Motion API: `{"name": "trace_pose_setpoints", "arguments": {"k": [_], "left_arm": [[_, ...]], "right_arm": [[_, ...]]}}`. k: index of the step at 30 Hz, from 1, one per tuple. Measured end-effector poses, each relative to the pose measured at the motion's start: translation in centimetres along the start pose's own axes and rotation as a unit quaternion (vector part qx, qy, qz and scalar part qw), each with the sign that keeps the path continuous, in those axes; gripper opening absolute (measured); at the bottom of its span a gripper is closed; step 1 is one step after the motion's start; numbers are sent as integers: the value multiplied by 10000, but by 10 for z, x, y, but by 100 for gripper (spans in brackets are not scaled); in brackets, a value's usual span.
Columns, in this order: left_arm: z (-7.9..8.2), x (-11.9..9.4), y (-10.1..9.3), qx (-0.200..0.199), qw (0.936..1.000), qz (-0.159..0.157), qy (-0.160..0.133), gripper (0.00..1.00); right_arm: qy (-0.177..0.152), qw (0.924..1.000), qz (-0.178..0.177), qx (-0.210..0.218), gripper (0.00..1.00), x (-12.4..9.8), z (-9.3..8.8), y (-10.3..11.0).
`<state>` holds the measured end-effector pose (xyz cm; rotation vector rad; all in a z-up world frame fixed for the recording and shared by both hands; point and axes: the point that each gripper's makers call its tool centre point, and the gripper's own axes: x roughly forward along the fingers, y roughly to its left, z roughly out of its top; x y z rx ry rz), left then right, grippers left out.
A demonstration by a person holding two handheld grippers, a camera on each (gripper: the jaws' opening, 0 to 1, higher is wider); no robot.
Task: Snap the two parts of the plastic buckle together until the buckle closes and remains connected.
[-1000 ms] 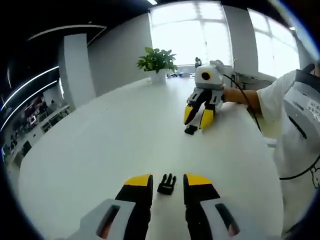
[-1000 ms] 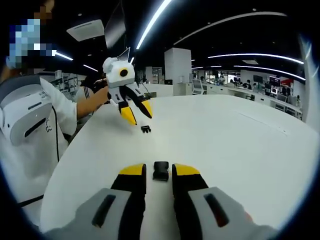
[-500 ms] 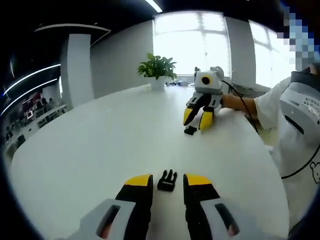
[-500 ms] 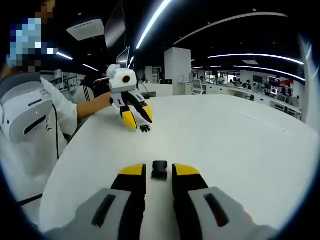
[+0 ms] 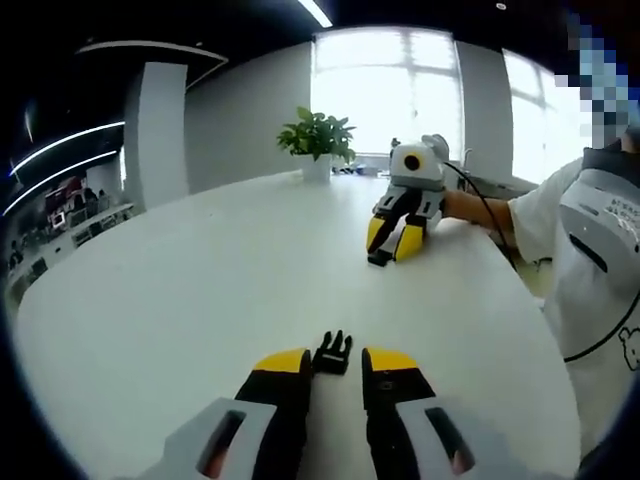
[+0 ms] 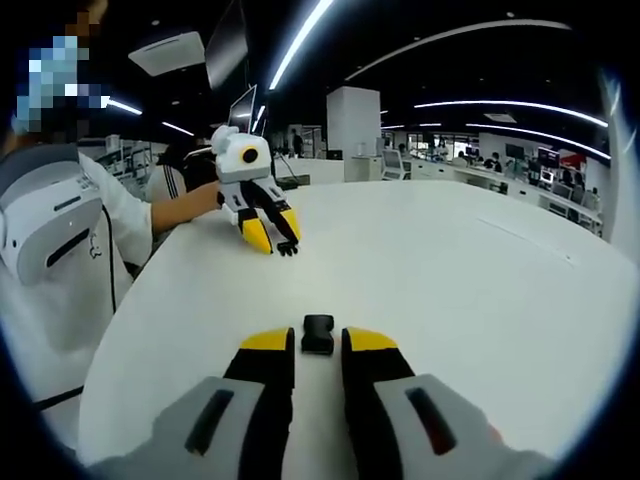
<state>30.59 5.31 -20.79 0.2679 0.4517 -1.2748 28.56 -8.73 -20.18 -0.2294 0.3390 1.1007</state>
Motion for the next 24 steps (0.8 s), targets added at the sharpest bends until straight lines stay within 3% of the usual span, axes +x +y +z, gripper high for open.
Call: {"name": "trace_pose_setpoints", "arguments": {"k": [4,16,24], "left_arm": [[0,1,-2,39,9999,-52,-84,13],[1,4,-11,1,9997,-200,-115,12],[15,7,-24,112,9991,-351,-222,12]], "right_arm": [[28,10000,-34,-19,13,0,-1,-1],[36,10000,19,-5,12,1,-1,1],[-66,9997,210,-46,12,3,8,9]]}}
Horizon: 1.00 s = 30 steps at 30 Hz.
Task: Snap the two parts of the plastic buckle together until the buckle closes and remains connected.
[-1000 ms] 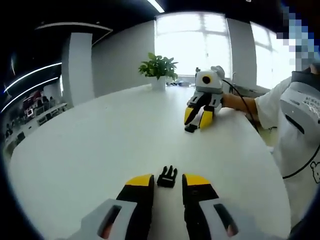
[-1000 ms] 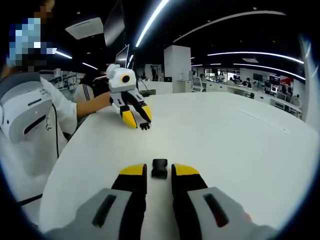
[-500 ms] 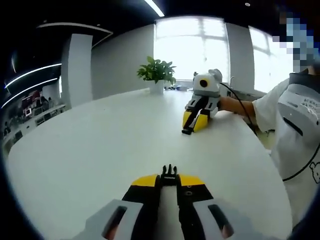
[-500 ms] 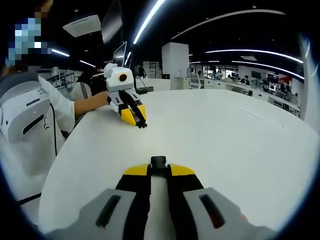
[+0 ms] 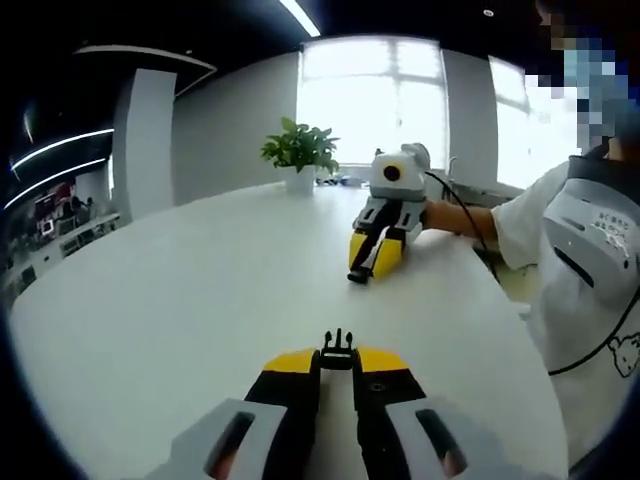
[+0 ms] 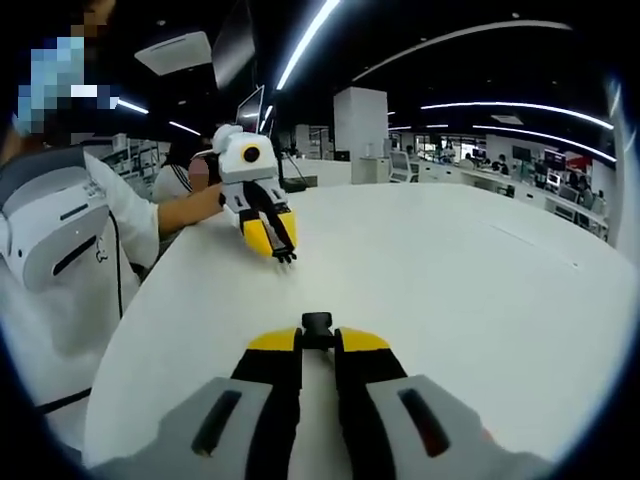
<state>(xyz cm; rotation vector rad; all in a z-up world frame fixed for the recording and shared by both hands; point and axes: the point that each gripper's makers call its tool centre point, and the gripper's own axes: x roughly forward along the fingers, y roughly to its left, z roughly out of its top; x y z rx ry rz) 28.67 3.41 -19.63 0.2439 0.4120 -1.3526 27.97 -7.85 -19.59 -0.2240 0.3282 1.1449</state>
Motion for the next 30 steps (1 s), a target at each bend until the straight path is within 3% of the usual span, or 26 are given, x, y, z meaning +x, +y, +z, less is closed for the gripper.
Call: {"name": "trace_pose_setpoints", "arguments": {"k": [7,19,30], "left_arm": [[9,6,-16,18,9992,-363,-165,12],[11,17,-29,168,9984,-539,-65,12],[4,24,-34,304,9973,-655,84,12]], "right_arm": [[-156,9996,245,-71,12,9,10,4],[-201,9971,686,-259,12,23,15,24],[-111,9957,846,-362,12,27,12,32]]}}
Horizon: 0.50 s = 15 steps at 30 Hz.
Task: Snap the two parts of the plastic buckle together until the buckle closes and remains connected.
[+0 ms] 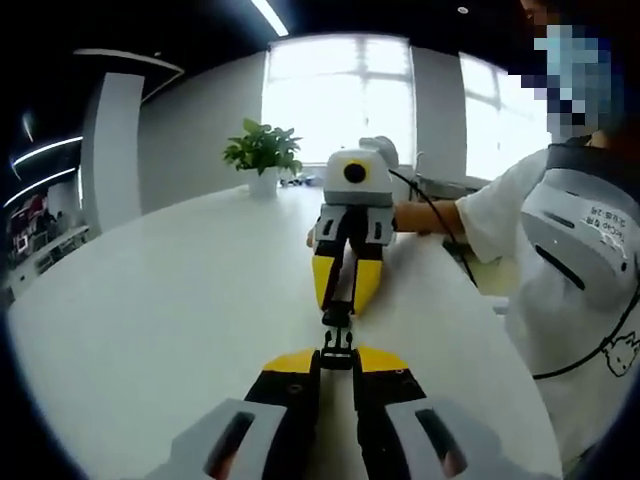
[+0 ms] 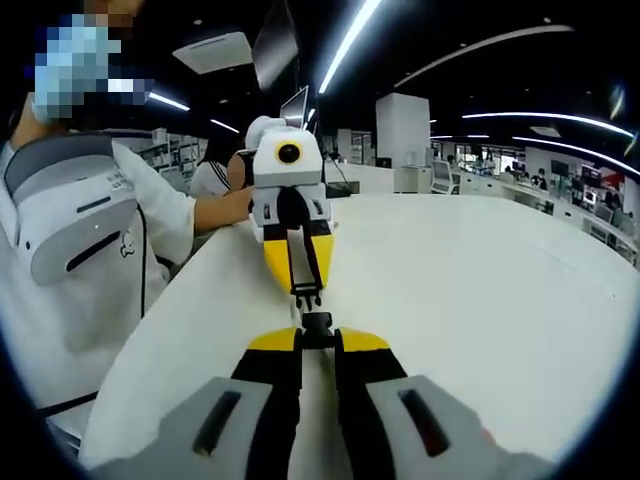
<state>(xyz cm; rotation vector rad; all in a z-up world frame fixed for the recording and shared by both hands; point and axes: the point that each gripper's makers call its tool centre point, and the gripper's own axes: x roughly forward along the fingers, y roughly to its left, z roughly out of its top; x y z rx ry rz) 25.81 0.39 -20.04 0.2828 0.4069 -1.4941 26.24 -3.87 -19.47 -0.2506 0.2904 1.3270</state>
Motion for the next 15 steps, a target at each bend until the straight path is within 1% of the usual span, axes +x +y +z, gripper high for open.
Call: {"name": "trace_pose_setpoints", "arguments": {"k": [8,15], "left_arm": [[-1,2,-2,2,10000,-42,13,12],[-2,3,-2,16,10000,-72,11,12]], "right_arm": [[46,9999,124,-73,12,3,0,5],[126,9998,154,-86,12,5,-3,7]]}}
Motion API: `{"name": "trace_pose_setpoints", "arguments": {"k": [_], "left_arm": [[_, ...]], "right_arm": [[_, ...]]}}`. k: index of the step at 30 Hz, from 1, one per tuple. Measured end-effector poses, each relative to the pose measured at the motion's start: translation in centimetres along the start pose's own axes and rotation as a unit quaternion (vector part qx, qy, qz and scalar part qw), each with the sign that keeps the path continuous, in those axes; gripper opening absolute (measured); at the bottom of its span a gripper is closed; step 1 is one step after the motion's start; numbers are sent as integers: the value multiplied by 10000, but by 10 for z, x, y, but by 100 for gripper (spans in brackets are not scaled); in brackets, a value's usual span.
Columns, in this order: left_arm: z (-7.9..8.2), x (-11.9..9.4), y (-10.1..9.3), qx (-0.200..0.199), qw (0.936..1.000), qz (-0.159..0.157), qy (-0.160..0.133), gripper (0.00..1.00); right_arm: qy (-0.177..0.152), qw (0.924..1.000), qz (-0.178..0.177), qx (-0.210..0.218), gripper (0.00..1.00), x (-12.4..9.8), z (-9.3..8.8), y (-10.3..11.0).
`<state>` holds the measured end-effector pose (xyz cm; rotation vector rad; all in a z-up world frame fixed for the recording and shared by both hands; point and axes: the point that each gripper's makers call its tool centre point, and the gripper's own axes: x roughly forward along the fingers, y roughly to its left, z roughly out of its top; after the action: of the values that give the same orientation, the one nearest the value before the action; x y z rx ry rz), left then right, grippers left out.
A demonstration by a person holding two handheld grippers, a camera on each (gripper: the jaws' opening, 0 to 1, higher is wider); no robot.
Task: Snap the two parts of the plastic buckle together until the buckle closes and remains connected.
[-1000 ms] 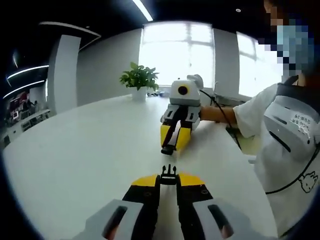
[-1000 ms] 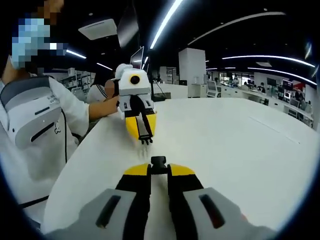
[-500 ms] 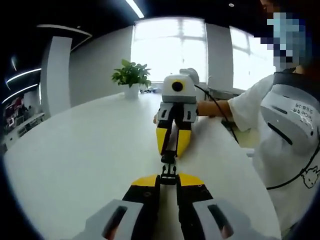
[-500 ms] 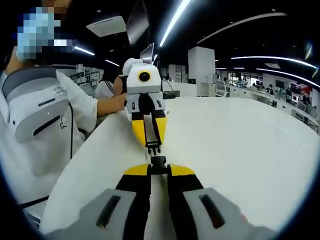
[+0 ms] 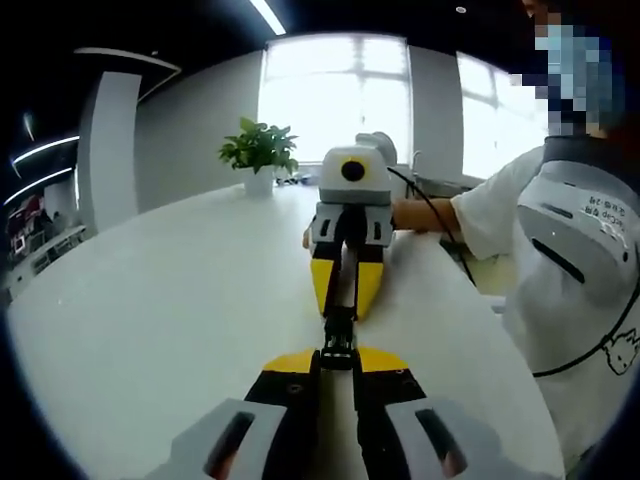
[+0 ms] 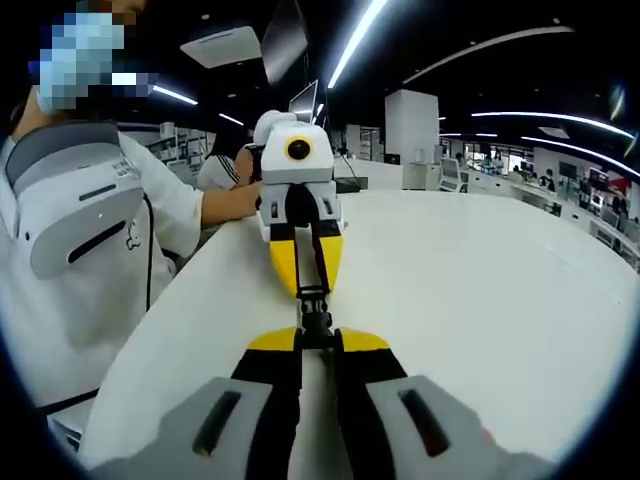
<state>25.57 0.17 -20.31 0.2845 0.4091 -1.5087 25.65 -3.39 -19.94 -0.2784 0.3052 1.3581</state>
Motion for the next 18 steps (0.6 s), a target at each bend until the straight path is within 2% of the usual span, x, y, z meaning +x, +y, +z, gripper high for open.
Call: {"name": "trace_pose_setpoints", "arguments": {"k": [18], "left_arm": [[-3,2,-4,26,10000,-58,57,12]], "right_arm": [[5,9999,116,-20,12,4,0,5]]}}
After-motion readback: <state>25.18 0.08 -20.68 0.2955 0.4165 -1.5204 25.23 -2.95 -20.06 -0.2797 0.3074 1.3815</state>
